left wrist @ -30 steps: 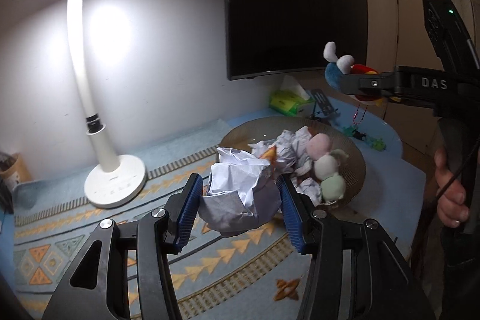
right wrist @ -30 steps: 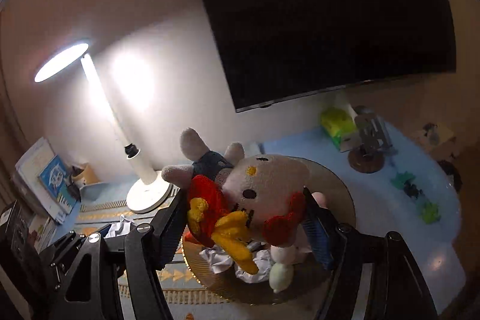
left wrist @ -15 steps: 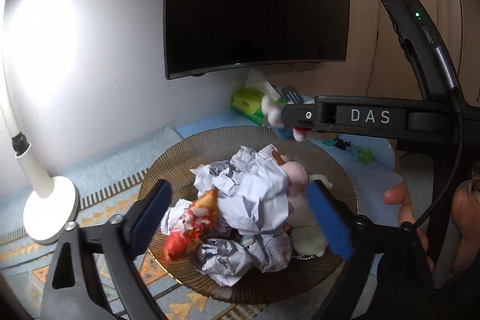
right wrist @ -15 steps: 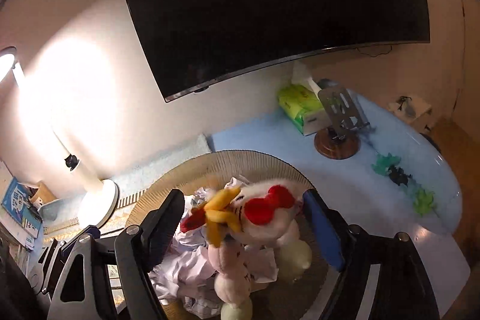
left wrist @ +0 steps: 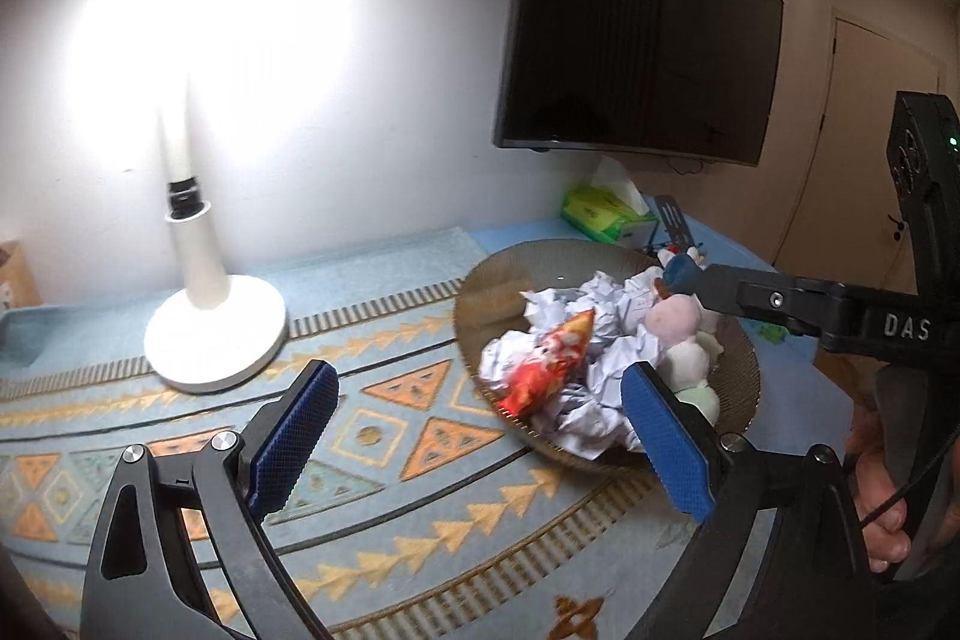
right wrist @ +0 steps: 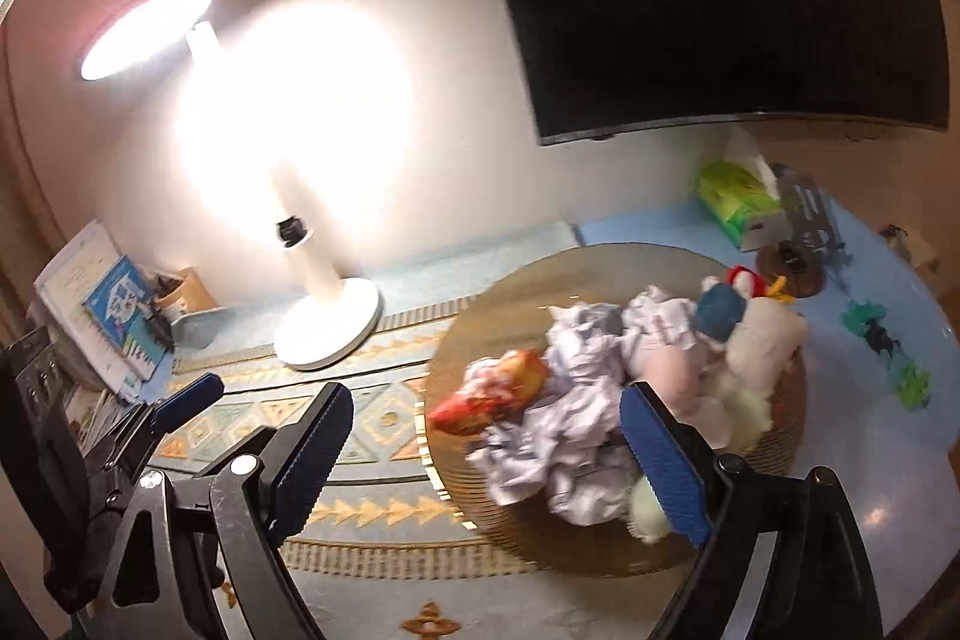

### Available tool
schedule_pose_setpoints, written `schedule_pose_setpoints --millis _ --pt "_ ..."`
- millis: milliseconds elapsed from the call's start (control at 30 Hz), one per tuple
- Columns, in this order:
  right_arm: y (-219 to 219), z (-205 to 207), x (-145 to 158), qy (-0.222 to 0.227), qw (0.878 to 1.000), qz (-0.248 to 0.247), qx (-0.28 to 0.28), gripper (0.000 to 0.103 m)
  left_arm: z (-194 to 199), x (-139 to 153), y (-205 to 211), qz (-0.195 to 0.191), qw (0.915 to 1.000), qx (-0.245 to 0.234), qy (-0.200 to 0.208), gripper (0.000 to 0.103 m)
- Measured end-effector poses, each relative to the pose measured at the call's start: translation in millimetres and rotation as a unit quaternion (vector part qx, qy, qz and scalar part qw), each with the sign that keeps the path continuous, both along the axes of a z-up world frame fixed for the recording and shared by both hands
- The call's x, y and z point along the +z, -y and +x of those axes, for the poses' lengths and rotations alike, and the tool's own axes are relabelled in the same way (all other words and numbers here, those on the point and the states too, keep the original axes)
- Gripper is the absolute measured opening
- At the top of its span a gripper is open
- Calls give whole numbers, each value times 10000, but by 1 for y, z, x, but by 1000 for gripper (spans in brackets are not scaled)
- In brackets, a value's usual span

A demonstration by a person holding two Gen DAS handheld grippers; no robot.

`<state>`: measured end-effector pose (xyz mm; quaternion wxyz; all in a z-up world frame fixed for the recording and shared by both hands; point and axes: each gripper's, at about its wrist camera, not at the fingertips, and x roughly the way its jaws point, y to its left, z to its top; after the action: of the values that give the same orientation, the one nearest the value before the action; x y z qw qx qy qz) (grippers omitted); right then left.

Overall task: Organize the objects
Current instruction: 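Withdraw both open tools from the bowl back over the rug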

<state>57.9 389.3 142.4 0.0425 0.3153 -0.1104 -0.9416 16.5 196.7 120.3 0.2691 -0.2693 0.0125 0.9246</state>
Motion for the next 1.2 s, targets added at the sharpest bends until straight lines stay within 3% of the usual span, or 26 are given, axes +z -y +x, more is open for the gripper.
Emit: schedule_pose_setpoints --millis 167,300,367,467,567,733,833,1033,1200 --pt "70 1 -3 35 9988 103 469 94 10 11 59 -172 9969 760 -112 96" --pt "119 -15 -25 221 9977 309 561 97 16 9 111 -404 9875 1517 -142 102" --pt "137 -27 -43 438 9966 241 651 97 16 -1 140 -511 9808 1883 -56 102" --pt "157 -44 -71 742 9938 71 827 97 16 -24 182 -468 9783 2006 226 102" --pt "180 -60 -95 949 9914 216 875 97 5 -51 205 -532 9708 2278 532 102" --pt "199 -72 -129 1311 9866 370 897 97 -17 -91 222 -521 9618 2465 1068 101" --pt "202 -73 -138 1299 9866 519 842 97 -22 -101 223 -464 9598 2462 1263 101" --pt "207 -62 -139 977 9890 912 633 97 -16 -97 217 -617 9593 2568 997 101" --pt "212 -65 -141 1004 9873 1019 689 97 -10 -97 198 -1139 9584 2526 686 102"
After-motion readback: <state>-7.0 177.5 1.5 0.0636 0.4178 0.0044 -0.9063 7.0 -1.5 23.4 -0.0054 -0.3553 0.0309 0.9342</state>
